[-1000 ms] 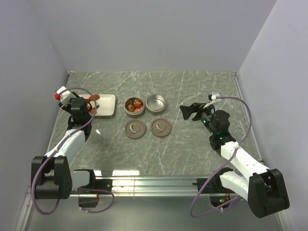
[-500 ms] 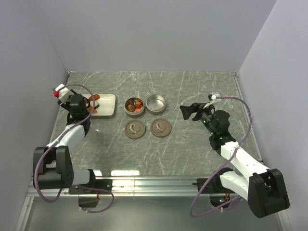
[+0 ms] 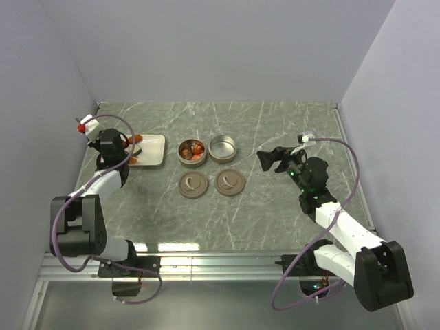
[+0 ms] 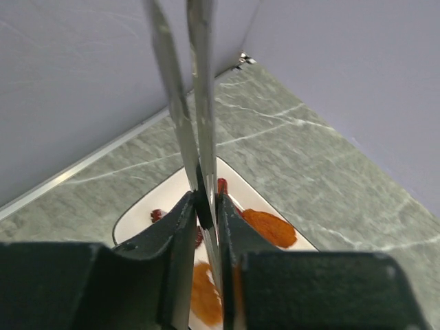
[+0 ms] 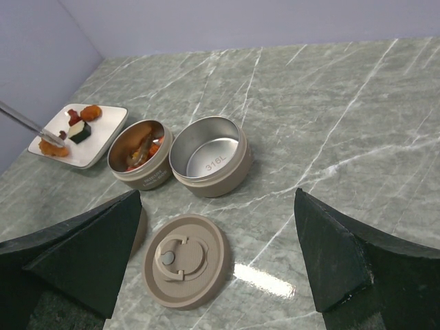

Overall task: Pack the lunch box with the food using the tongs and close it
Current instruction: Pick up the food using the clamp

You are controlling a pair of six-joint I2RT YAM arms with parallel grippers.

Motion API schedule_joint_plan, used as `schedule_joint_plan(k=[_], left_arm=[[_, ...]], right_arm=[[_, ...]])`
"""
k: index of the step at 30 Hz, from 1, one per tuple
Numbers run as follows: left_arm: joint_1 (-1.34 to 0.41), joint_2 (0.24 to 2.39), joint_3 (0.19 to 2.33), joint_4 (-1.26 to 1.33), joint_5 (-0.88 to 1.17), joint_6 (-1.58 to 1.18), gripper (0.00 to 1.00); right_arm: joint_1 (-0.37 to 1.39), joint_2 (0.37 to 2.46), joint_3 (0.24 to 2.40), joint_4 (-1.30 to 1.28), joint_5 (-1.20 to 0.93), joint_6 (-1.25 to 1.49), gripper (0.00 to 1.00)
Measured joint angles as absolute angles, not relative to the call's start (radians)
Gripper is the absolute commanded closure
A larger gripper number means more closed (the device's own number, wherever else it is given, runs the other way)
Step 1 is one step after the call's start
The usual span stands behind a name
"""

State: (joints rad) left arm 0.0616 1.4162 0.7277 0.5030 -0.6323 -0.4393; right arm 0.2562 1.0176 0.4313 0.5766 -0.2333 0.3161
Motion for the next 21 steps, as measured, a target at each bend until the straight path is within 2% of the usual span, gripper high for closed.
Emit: schedule_joint_plan(k=[6, 11, 14, 15, 18, 21], left_arm=[[0.044, 1.352, 0.723, 0.471, -0.601, -0.419, 0.84], [0.031, 1.313, 0.723, 0.466, -0.599, -0.399, 0.81], [0.019, 1.312, 0.723, 0.465, -0.603, -0.379, 0.71], [0.009, 1.312, 0.723, 0.464, -0.611, -0.375, 0.65], [-0.019, 1.303, 0.722, 0.461, -0.636, -0.359, 0.59], [-0.029, 1.281, 0.715, 0.458, -0.66, -0.353, 0.57]], right_arm=[[0.255, 1.018, 0.431, 0.577, -0.233, 0.316, 0.01], [0.255, 1.018, 0.431, 0.577, -0.233, 0.316, 0.01], [0.255, 1.018, 0.431, 0.577, -0.232, 0.316, 0.01], [0.255, 1.018, 0.431, 0.576, -0.232, 0.316, 0.01], [0.255, 1.018, 0.431, 0.577, -0.231, 0.316, 0.01], [0.255, 1.018, 0.431, 0.577, -0.231, 0.316, 0.01]])
